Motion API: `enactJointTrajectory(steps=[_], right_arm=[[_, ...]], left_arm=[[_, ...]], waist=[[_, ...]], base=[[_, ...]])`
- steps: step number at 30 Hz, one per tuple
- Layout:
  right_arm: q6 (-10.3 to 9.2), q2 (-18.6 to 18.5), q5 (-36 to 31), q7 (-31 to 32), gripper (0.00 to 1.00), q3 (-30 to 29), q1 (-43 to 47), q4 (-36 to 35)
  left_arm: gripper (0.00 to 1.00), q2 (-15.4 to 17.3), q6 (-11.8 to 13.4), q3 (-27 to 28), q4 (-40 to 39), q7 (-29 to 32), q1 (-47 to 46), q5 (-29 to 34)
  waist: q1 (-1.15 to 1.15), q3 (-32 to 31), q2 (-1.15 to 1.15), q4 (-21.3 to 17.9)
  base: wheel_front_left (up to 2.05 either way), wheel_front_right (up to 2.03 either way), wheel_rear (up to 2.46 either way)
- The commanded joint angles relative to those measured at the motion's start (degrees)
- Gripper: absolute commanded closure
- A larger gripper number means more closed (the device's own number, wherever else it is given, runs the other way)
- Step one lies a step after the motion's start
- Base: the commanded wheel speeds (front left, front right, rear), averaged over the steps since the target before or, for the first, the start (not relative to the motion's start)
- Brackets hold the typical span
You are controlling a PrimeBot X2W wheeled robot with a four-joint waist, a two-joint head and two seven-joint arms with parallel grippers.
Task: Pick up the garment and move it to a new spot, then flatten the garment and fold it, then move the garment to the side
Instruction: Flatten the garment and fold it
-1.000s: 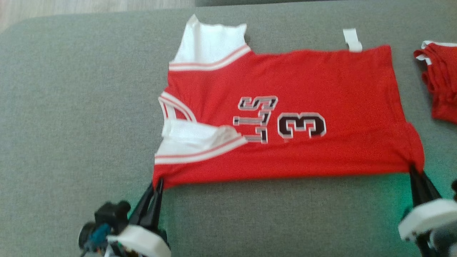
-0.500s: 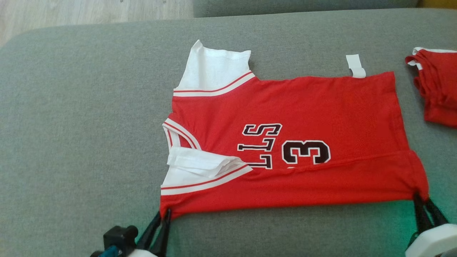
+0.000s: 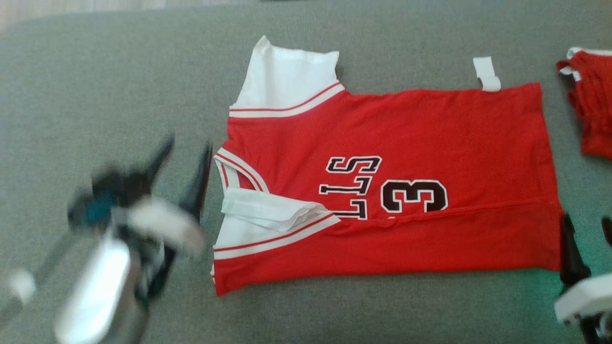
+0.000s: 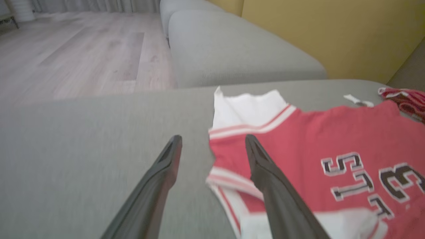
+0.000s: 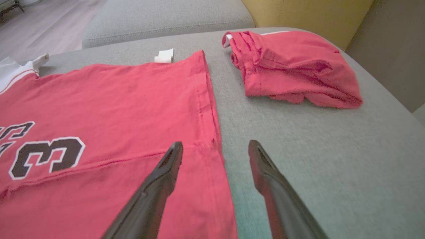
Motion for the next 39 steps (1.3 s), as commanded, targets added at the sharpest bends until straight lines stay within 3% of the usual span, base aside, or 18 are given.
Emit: enactJointTrajectory(steps=[1, 5, 10, 19, 24, 37, 39], right_arm=[[-0.04, -0.8, -0.4, -0.4, 0.00, 1.1, -2.5, -2.5], [-0.04, -0.5, -1.3, -0.8, 0.00, 2.8, -6.5, -2.6], [-0.04, -0.4, -1.6, -1.2, 0.00, 5.4, -11.1, -1.9], [-0.04, 0.4, -1.7, -3.0, 0.00, 7.5, -13.7, 0.5], [-0.04, 0.7, -1.8, -4.3, 0.00, 8.0, -14.3, 2.1], [-0.04, 1.3, -2.1, -5.8, 0.00, 8.3, -14.5, 4.2], [-0.04, 1.4, -2.1, -6.0, 0.00, 8.3, -14.6, 4.4]], left_arm=[[0.00, 1.5, -0.3, 2.2, -2.1, 0.7, -4.3, -0.2], [0.00, 4.7, -2.8, -1.0, 1.6, 9.6, -20.0, -3.2], [0.00, 9.7, -3.2, -9.7, 10.2, 22.1, -40.3, -11.1], [0.00, 14.3, -3.2, -18.6, 22.0, 38.3, -54.5, -21.6], [0.00, 16.2, -3.2, -20.7, 25.1, 39.1, -57.7, -22.2], [0.01, 16.2, -3.2, -24.7, 28.7, 36.6, -59.9, -24.7], [0.25, 16.3, -3.2, -25.3, 28.9, 36.3, -60.2, -25.1]], waist=[[-0.01, 1.6, 0.00, -0.2], [-0.01, 5.5, 0.00, -1.9], [-0.01, 10.9, 0.00, -5.5], [-0.01, 15.5, 0.00, -10.7], [-0.01, 16.5, 0.00, -12.7], [-0.01, 16.9, 0.00, -14.1], [-0.01, 17.0, 0.00, -14.2]], base=[[0.00, 0.00, 0.00], [0.00, 0.00, 0.00], [0.00, 0.00, 0.00], [0.00, 0.00, 0.00], [0.00, 0.00, 0.00], [0.00, 0.00, 0.00], [0.00, 0.00, 0.00]])
